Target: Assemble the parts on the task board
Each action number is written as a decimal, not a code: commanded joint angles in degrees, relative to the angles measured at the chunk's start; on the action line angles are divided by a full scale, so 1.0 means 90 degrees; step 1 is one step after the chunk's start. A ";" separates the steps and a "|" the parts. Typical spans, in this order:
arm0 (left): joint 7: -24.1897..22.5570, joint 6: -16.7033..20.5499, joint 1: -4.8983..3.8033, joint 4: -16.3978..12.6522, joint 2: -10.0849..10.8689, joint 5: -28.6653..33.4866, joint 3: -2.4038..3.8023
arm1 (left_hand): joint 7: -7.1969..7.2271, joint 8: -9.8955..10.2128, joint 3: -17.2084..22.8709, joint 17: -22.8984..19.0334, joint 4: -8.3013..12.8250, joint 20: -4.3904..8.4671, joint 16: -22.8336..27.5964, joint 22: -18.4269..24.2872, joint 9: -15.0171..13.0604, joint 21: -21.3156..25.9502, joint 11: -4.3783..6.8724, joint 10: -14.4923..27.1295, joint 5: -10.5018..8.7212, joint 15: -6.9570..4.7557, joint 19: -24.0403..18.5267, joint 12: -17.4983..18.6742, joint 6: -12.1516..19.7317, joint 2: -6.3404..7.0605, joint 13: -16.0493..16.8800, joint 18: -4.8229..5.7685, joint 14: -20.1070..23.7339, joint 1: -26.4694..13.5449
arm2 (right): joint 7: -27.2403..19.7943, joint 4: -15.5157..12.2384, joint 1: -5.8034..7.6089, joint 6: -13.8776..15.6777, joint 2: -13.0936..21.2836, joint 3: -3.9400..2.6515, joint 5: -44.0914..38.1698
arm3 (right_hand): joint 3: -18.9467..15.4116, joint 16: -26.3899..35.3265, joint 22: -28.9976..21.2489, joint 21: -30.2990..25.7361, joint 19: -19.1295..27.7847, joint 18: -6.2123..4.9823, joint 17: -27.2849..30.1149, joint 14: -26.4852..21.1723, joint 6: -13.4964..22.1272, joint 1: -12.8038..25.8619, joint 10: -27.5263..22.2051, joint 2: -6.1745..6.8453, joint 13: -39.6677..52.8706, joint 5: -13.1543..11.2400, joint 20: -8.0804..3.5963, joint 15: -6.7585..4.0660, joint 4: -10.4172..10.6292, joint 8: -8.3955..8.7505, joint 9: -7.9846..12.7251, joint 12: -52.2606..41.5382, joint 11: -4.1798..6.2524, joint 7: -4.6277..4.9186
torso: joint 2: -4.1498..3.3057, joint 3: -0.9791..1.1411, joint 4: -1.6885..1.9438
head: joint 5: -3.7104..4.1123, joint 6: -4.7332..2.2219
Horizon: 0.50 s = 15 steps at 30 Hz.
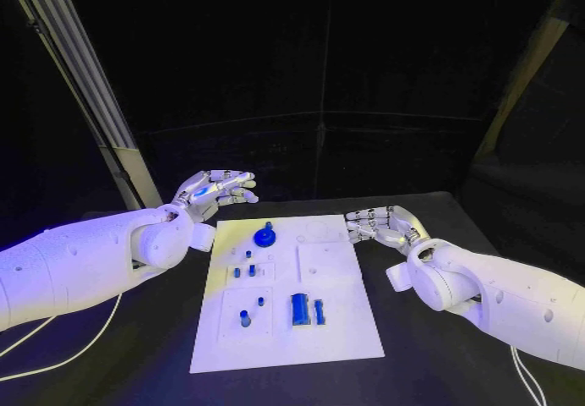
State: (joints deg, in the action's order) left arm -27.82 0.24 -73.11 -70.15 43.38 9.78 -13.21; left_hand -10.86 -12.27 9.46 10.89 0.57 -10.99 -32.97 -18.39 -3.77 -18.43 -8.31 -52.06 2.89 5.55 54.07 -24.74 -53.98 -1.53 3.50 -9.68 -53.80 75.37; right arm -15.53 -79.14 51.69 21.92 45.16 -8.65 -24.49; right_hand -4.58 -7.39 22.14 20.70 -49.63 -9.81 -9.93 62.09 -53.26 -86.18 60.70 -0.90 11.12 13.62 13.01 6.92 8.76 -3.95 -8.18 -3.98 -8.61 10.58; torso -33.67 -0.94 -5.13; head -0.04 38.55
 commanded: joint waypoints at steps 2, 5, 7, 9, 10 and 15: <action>-0.0544 0.0230 0.0126 0.0336 -0.0216 0.0476 -0.0002 | -0.0054 0.0226 0.0066 -0.0379 -0.0007 -0.0249 0.0967 0.0450 0.0007 0.0648 -0.0079 -0.0195 -0.0018 0.0179 -0.0601 0.0607 -0.0023 -0.0043 -0.0005 -0.0007 0.0076 0.0004 | -0.0884 0.0637 0.0024 -0.0661 -0.0324 -0.0049 0.1215 | -0.0125 0.0285 -0.0545 -0.0565 -0.0494 -0.0086 0.0429 0.0440 -0.0101 0.0095 0.0200 -0.0202 -0.0555 -0.0076 -0.0050 -0.0052 -0.0229 0.0038 0.0231 0.0020 0.0043 0.0040 | 0.0183 -0.0016 -0.0045 | -0.0045 -0.0152; -0.0634 0.0364 0.0202 0.0491 -0.0343 0.0573 -0.0002 | -0.0075 0.0345 0.0053 -0.0535 -0.0013 -0.0378 0.1354 0.0628 0.0007 0.0883 -0.0126 -0.0231 -0.0006 0.0245 -0.0825 0.0885 -0.0007 -0.0022 -0.0002 -0.0036 0.0113 -0.0010 | -0.0914 0.0900 0.0031 -0.0785 -0.0477 -0.0063 0.1265 | -0.0180 0.0364 -0.0724 -0.0745 -0.0638 -0.0083 0.0545 0.0581 -0.0155 0.0138 0.0280 -0.0258 -0.0706 -0.0108 -0.0056 -0.0092 -0.0292 0.0036 0.0300 0.0017 0.0021 0.0051 | 0.0229 -0.0014 -0.0034 | -0.0068 -0.0175; -0.0712 0.0488 0.0256 0.0577 -0.0429 0.0627 -0.0001 | -0.0102 0.0411 0.0010 -0.0605 -0.0034 -0.0417 0.1531 0.0703 0.0010 0.0974 -0.0142 -0.0229 -0.0013 0.0307 -0.0913 0.1015 0.0016 0.0013 -0.0003 -0.0067 0.0139 -0.0056 | -0.0934 0.1095 0.0043 -0.0869 -0.0601 -0.0071 0.1285 | -0.0228 0.0405 -0.0851 -0.0874 -0.0732 -0.0084 0.0626 0.0665 -0.0177 0.0159 0.0316 -0.0279 -0.0805 -0.0149 -0.0059 -0.0094 -0.0354 0.0038 0.0352 0.0018 0.0027 0.0060 | 0.0245 -0.0004 -0.0028 | -0.0094 -0.0232; -0.0773 0.0590 0.0293 0.0631 -0.0499 0.0657 -0.0001 | -0.0125 0.0484 -0.0036 -0.0682 -0.0060 -0.0477 0.1734 0.0790 0.0008 0.1077 -0.0169 -0.0227 -0.0015 0.0347 -0.1019 0.1166 0.0029 0.0027 0.0000 -0.0081 0.0157 -0.0100 | -0.0950 0.1240 0.0061 -0.0925 -0.0690 -0.0075 0.1294 | -0.0242 0.0416 -0.0893 -0.0919 -0.0752 -0.0085 0.0651 0.0670 -0.0180 0.0167 0.0318 -0.0291 -0.0823 -0.0160 -0.0058 -0.0088 -0.0372 0.0038 0.0369 0.0020 0.0025 0.0065 | 0.0249 0.0002 -0.0010 | -0.0110 -0.0280; -0.0800 0.0646 0.0309 0.0655 -0.0536 0.0669 -0.0001 | -0.0133 0.0517 -0.0059 -0.0714 -0.0072 -0.0500 0.1823 0.0828 0.0008 0.1121 -0.0185 -0.0220 -0.0012 0.0367 -0.1067 0.1236 0.0035 0.0029 0.0001 -0.0085 0.0169 -0.0119 | -0.0958 0.1304 0.0070 -0.0944 -0.0727 -0.0077 0.1292 | -0.0255 0.0423 -0.0925 -0.0955 -0.0763 -0.0084 0.0669 0.0660 -0.0180 0.0176 0.0315 -0.0298 -0.0832 -0.0165 -0.0054 -0.0081 -0.0386 0.0039 0.0382 0.0022 0.0022 0.0069 | 0.0249 0.0007 0.0000 | -0.0114 -0.0296; -0.0412 0.0411 0.0329 0.0582 -0.0506 0.0389 0.0019 | 0.0352 0.0844 -0.0424 -0.1210 -0.0063 0.0109 0.2532 0.1287 0.0419 0.1474 0.0214 0.1955 -0.0321 0.0017 -0.2868 0.1824 0.2197 0.0170 -0.0389 0.0323 0.2264 -0.3110 | -0.0685 0.1198 0.0075 -0.0497 -0.0694 -0.0044 0.1047 | 0.0002 0.0821 -0.1513 -0.1482 0.1512 0.0328 0.1103 -0.2104 0.2027 0.3570 -0.2249 0.0099 -0.1236 -0.0653 -0.0546 -0.0318 -0.0973 0.0439 0.0909 0.0442 0.0350 -0.0374 | 0.0218 0.0001 0.0013 | -0.0094 -0.0277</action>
State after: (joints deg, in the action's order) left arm -31.56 3.59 -70.11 -64.68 38.78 13.62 -13.13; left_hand -10.43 -6.34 7.63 2.44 -0.08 -13.59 -13.75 -9.23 -2.15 -7.07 -8.64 -46.66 1.61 7.71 38.29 -11.26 -46.33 -0.76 2.04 -9.69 -45.25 64.12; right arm -21.53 -68.02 52.20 16.69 38.88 -9.04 -15.31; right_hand -6.19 -2.06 11.53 9.94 -48.80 -9.80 -2.13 58.43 -47.43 -73.20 54.80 -2.19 2.09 10.49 10.98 5.45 2.94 -2.09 -2.64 -2.17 -7.40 9.77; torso -31.68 -0.96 -5.27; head -0.99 36.10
